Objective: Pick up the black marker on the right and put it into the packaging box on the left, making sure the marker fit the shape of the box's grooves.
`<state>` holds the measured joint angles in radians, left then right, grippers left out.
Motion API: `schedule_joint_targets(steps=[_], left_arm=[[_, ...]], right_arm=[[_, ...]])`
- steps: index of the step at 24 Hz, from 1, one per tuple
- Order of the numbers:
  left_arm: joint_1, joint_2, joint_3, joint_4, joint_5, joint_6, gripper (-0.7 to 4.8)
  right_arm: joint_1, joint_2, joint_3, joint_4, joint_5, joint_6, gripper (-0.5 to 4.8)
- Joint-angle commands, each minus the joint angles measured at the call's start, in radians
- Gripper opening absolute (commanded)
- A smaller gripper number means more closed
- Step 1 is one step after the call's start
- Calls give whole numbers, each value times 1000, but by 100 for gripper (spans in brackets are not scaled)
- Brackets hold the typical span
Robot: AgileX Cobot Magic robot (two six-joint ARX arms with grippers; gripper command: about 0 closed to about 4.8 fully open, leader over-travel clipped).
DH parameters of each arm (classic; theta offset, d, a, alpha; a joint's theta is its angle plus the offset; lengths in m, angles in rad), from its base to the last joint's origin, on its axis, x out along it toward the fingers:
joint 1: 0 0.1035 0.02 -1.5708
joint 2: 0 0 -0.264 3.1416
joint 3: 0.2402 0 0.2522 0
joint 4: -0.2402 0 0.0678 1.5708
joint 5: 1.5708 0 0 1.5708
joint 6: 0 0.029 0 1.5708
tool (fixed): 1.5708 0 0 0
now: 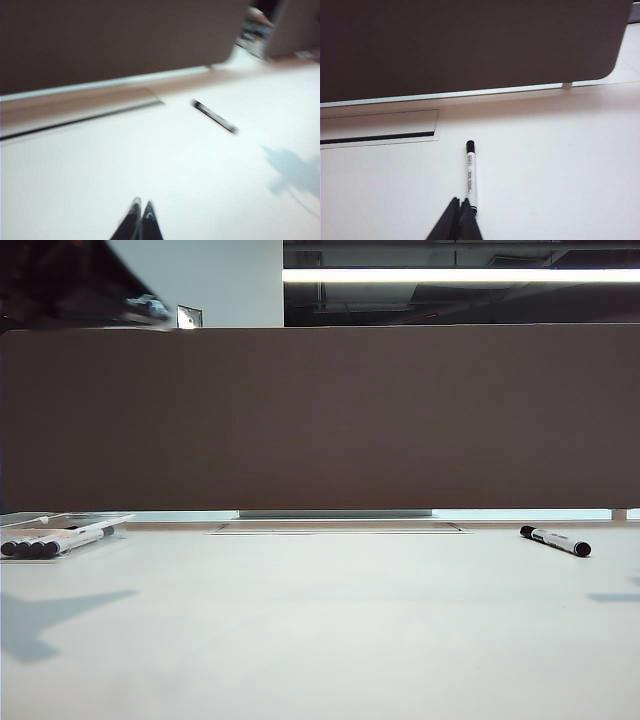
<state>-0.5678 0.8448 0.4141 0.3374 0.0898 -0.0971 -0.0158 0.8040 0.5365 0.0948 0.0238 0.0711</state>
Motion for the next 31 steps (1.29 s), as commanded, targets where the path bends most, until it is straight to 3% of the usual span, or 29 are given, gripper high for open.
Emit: schedule_joint_targets(steps=[1, 7, 13, 15, 16, 17, 22, 31], left_arm=[[-65, 18, 5, 7, 3, 71, -5], [-103, 19, 5, -40, 3, 86, -5], [-102, 19, 4, -44, 3, 86, -5], [-102, 19, 4, -43, 3, 86, -5], [-102, 19, 4, -43, 3, 86, -5], [-102, 19, 4, -43, 3, 86, -5], [-102, 19, 4, -43, 3, 85, -5], [-102, 19, 4, -43, 3, 82, -5]], right_arm=[[1, 42, 16, 37, -6, 3, -5], [0, 139, 63, 23, -62, 2, -5], [0, 389, 215, -89, -116, 0, -4], [0, 481, 277, -140, -114, 0, 60], [0, 534, 306, -145, -114, 0, 149], [0, 566, 321, -137, -115, 0, 207], [0, 702, 395, -129, -116, -1, 404], [0, 888, 610, -288, -142, -28, 419]])
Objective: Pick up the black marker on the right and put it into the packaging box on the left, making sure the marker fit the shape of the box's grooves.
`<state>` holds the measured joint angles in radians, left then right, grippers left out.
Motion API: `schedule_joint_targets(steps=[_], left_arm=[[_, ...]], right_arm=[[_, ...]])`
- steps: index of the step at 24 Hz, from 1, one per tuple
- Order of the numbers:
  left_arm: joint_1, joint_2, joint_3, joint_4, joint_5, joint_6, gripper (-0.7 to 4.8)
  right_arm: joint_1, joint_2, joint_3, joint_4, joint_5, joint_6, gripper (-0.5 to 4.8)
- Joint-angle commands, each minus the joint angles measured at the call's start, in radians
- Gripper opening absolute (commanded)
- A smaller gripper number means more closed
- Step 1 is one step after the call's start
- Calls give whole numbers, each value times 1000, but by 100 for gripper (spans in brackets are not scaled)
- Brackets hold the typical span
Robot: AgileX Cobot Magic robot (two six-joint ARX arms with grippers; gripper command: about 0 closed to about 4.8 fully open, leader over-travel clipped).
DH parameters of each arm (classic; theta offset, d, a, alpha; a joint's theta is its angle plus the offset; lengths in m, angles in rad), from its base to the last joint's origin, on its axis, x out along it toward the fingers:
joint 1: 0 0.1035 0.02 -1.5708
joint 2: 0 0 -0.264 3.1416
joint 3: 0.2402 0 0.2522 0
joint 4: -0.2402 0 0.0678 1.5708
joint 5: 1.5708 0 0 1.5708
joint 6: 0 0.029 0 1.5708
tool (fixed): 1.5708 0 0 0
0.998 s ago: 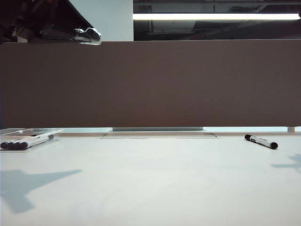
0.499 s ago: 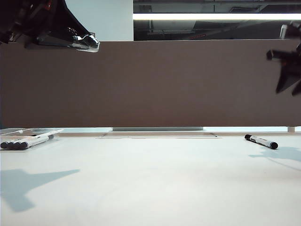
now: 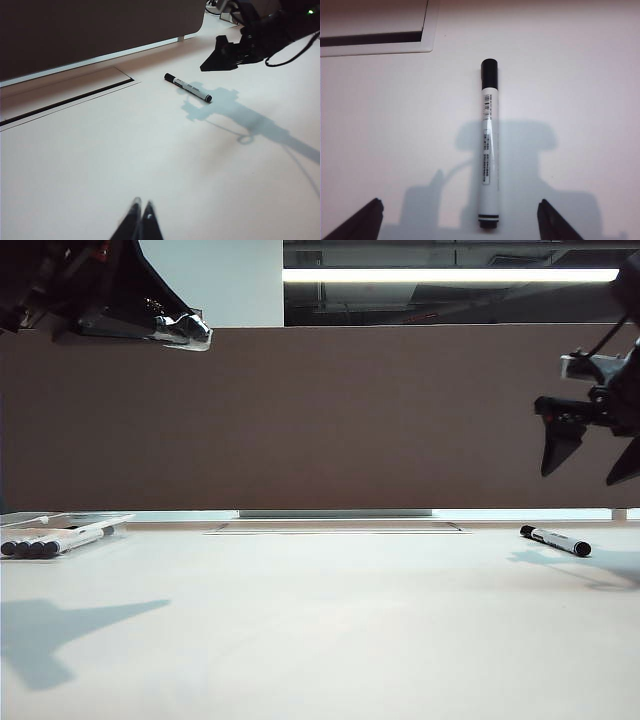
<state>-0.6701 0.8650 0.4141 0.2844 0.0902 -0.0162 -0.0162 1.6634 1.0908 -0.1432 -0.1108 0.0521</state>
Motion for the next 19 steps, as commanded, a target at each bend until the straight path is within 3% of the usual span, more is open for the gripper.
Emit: schedule_joint_targets(steps=[1, 6, 8, 19], left_arm=[[0, -1, 4, 10, 3, 1, -5], [0, -1, 4, 10, 3, 1, -5], [0, -1, 4, 10, 3, 1, -5], [0, -1, 4, 10, 3, 0, -5]], right_arm=[[0, 48, 84, -64, -8, -9, 419], [0, 129, 218, -117, -8, -9, 419], [-2, 179, 291, -168, -64, -24, 434], [-2, 310, 416, -216, -63, -32, 408]])
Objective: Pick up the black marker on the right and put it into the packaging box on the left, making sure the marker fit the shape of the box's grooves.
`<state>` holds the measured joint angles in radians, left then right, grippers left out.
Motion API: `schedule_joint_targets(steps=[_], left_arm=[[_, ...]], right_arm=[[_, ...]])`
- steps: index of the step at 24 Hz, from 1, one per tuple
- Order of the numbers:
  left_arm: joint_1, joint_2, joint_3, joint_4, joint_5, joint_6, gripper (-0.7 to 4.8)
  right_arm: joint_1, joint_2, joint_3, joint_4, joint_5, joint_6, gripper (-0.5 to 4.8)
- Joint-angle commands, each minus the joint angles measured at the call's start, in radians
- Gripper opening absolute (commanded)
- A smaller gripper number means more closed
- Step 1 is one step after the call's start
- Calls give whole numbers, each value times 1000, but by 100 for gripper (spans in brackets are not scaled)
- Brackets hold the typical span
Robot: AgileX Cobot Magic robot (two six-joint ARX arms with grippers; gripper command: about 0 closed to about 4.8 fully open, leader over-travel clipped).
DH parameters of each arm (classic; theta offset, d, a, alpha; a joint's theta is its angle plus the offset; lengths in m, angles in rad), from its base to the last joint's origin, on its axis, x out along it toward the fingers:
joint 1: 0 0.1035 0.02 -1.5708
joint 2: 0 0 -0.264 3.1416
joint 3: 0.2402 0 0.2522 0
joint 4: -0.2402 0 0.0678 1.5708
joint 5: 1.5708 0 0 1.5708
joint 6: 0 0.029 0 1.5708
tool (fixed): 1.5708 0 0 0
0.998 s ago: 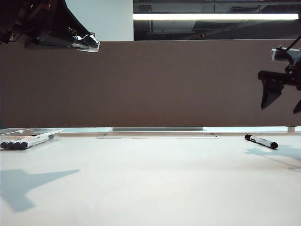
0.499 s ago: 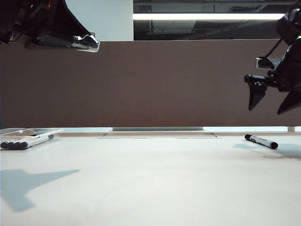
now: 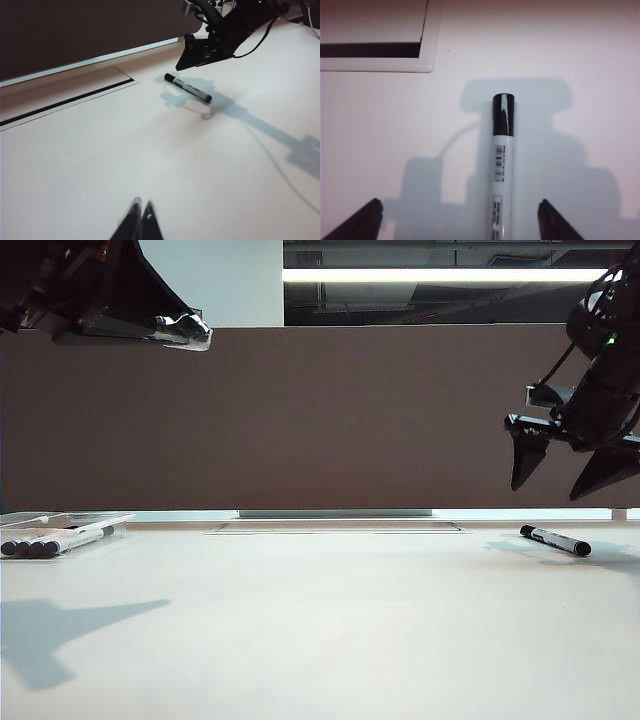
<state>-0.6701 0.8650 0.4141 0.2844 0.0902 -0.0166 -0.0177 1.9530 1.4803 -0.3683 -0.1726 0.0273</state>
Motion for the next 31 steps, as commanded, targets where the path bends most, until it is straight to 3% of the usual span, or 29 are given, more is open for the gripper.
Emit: schedule_joint_targets(steps=[1, 15, 29, 31], left_arm=[[0, -1, 4, 10, 3, 1, -5], [0, -1, 4, 9, 3, -2, -5], [0, -1, 4, 9, 3, -2, -5], [0, -1, 4, 9, 3, -2, -5]], right_arm=[[0, 32, 35, 10, -2, -14, 409], [0, 170, 94, 21, 16, -113, 409], [0, 209, 94, 21, 22, -118, 407], [0, 209, 95, 15, 31, -118, 366]])
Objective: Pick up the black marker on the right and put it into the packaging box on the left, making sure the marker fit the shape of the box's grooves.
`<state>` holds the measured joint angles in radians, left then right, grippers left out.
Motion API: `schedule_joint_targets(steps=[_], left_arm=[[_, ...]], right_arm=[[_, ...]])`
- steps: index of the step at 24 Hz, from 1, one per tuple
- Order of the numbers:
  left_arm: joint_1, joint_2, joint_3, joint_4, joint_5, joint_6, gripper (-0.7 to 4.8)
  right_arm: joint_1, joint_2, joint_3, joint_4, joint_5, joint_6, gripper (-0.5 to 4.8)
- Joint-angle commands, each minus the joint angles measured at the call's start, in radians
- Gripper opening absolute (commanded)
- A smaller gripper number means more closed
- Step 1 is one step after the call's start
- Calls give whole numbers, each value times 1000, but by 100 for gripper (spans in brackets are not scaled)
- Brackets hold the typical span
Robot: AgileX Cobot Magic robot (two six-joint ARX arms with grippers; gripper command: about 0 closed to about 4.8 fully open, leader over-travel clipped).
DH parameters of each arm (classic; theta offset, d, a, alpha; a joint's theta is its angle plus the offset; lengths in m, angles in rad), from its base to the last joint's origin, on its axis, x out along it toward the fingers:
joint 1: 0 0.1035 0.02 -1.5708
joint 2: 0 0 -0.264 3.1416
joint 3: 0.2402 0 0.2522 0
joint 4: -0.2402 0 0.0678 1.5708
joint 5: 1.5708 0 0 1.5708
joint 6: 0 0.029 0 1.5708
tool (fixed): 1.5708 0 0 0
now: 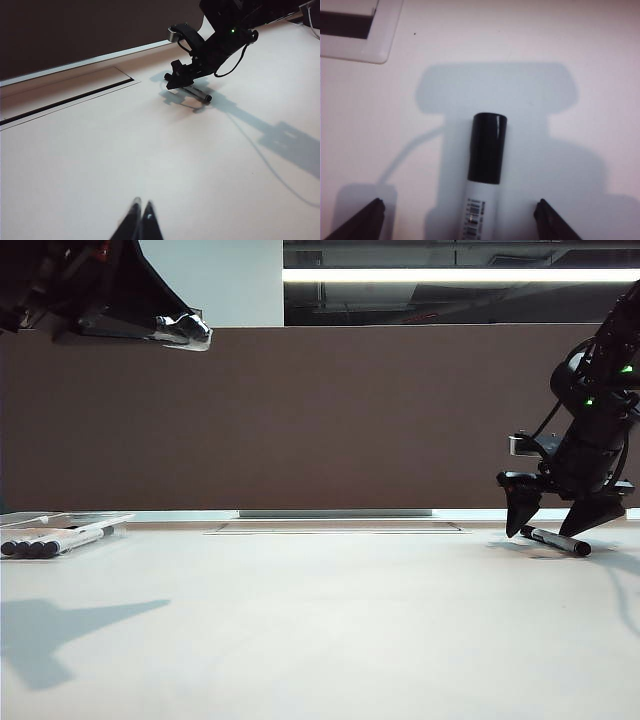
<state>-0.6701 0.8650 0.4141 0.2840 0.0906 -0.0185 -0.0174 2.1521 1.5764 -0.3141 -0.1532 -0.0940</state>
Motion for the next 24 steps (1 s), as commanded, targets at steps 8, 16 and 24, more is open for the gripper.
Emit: schedule_joint_targets(steps=[8, 16, 24], left_arm=[[0, -1, 4, 10, 2, 0, -5], [0, -1, 4, 10, 2, 0, -5], [0, -1, 4, 9, 2, -24, -5]], right_arm=[[0, 10, -2, -87, 25, 3, 132], [0, 3, -2, -84, 28, 4, -6], [3, -71, -2, -77, 28, 9, -6]])
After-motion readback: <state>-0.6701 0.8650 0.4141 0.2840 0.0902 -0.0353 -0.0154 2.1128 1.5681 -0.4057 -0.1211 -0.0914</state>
